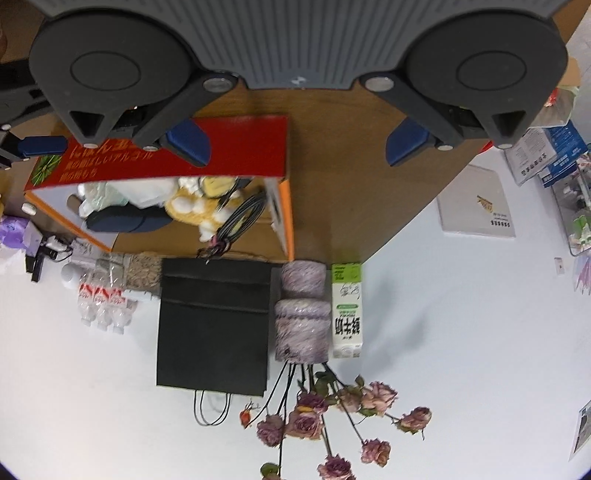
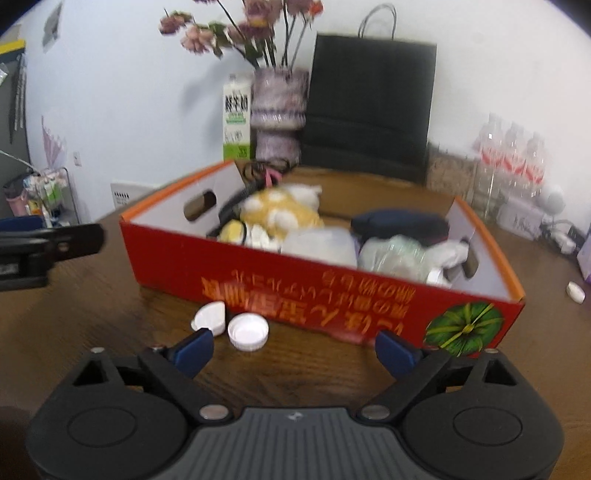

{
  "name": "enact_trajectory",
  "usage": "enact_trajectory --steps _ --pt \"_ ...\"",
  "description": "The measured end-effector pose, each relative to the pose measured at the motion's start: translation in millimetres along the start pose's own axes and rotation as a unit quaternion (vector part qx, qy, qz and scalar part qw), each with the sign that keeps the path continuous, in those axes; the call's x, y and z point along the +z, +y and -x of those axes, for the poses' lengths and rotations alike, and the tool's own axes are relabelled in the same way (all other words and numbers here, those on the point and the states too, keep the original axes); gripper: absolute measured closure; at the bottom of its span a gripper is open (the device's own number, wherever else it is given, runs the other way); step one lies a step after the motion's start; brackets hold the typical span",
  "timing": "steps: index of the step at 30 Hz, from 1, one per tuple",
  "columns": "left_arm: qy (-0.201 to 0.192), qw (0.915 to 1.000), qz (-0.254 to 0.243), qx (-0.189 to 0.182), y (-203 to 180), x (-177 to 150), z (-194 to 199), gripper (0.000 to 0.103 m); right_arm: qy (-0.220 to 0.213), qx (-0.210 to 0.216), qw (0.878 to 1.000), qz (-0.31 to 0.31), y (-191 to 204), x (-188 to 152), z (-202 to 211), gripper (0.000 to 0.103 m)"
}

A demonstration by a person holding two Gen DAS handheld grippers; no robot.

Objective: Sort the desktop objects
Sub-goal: 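Withdraw both open tools from the box back over the table, then grasp a white cap with the right tool while the left tool reaches toward the last cap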

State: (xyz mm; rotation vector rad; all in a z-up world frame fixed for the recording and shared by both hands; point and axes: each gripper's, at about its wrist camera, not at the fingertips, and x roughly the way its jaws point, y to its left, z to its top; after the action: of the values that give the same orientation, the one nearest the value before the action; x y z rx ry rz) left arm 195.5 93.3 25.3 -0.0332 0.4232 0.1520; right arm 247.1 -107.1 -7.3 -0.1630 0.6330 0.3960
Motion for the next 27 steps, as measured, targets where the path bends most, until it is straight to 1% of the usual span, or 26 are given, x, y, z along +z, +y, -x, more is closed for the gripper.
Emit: enact_trajectory --steps 4,6,8,13,19,21,22,24,25,26,27 --pt "0.017 0.9998 0.005 -0.007 10 -8 -2 0.0 0.015 0.001 1.0 -0.011 5 -1 -11 0.015" --pt "0.023 0.9997 0.008 -0.005 14 -11 -4 0.0 0.02 -0.007 1.0 -0.009 9 -1 -16 0.019" --pt "0.03 0.9995 0.01 -0.004 17 -13 -6 0.0 0.028 -0.013 0.999 -0.011 9 0 -22 0.021" --pt "0.035 0.9993 0.012 -0.006 22 -17 -7 0.0 0.032 -0.013 0.999 -0.021 11 2 -26 0.026" --pt "0.043 0.9989 0.014 -0.01 25 -20 -11 0.0 0.035 -0.001 0.999 -0.023 16 5 -31 0.04" --pt "0.044 0.9989 0.014 -0.011 25 -21 -11 0.0 0.035 0.006 0.999 -0.024 17 6 -32 0.049" --pt "0.045 0.9988 0.014 -0.012 25 -21 -11 0.0 0.035 0.008 0.999 -0.022 18 7 -32 0.051" --pt "0.045 0.9988 0.014 -0.014 25 -21 -10 0.0 0.034 0.013 0.999 -0.018 20 7 -32 0.061" --pt "0.046 0.9987 0.013 -0.016 24 -21 -10 0.0 0.033 0.016 0.999 -0.018 20 8 -31 0.064" --pt "0.046 0.9987 0.012 -0.017 23 -21 -10 0.0 0.032 0.02 0.999 -0.017 21 8 -31 0.072" --pt "0.047 0.9987 0.012 -0.02 22 -21 -10 0.0 0.03 0.023 0.999 -0.017 21 8 -31 0.076"
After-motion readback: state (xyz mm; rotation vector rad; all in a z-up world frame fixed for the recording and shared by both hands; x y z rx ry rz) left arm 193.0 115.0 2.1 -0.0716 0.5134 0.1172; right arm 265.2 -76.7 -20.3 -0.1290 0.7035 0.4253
